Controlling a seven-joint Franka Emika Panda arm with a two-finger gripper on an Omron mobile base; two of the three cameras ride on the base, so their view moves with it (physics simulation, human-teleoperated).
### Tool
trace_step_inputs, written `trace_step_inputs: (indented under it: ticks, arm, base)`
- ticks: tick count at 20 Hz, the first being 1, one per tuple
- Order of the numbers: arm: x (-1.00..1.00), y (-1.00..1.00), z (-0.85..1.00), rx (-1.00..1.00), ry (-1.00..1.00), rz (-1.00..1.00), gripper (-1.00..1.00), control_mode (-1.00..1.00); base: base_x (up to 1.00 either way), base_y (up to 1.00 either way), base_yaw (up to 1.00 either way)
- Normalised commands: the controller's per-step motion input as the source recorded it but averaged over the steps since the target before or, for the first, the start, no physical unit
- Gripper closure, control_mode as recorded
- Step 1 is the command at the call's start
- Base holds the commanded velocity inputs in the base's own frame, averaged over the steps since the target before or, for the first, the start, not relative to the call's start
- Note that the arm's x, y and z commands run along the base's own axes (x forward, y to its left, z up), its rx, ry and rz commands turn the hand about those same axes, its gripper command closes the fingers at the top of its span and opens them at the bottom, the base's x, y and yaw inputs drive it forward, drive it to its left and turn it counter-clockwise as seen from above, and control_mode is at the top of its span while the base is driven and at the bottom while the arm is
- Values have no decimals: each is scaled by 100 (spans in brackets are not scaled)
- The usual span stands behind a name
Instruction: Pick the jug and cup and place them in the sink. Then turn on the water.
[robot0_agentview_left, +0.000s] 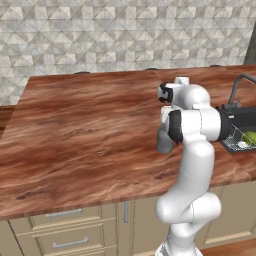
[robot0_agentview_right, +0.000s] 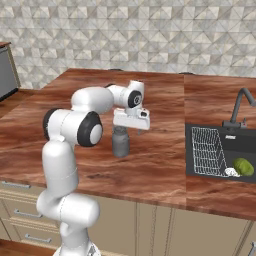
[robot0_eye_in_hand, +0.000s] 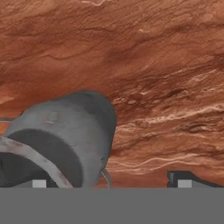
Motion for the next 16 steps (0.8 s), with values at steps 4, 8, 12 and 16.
trace_step_inputs:
  ticks: [4, 8, 12, 16]
  arm:
    - [7, 0, -18, 0, 0, 0, -100, -100]
    - [1, 0, -16, 0, 0, 0, -100, -100]
    - [0, 0, -18, 0, 0, 0, -100, -100]
    - [0, 0, -25, 0, 0, 0, -100, -100]
  base:
    - [0, 0, 0]
    - [0, 0, 0]
    - [0, 0, 0]
    - [0, 0, 0]
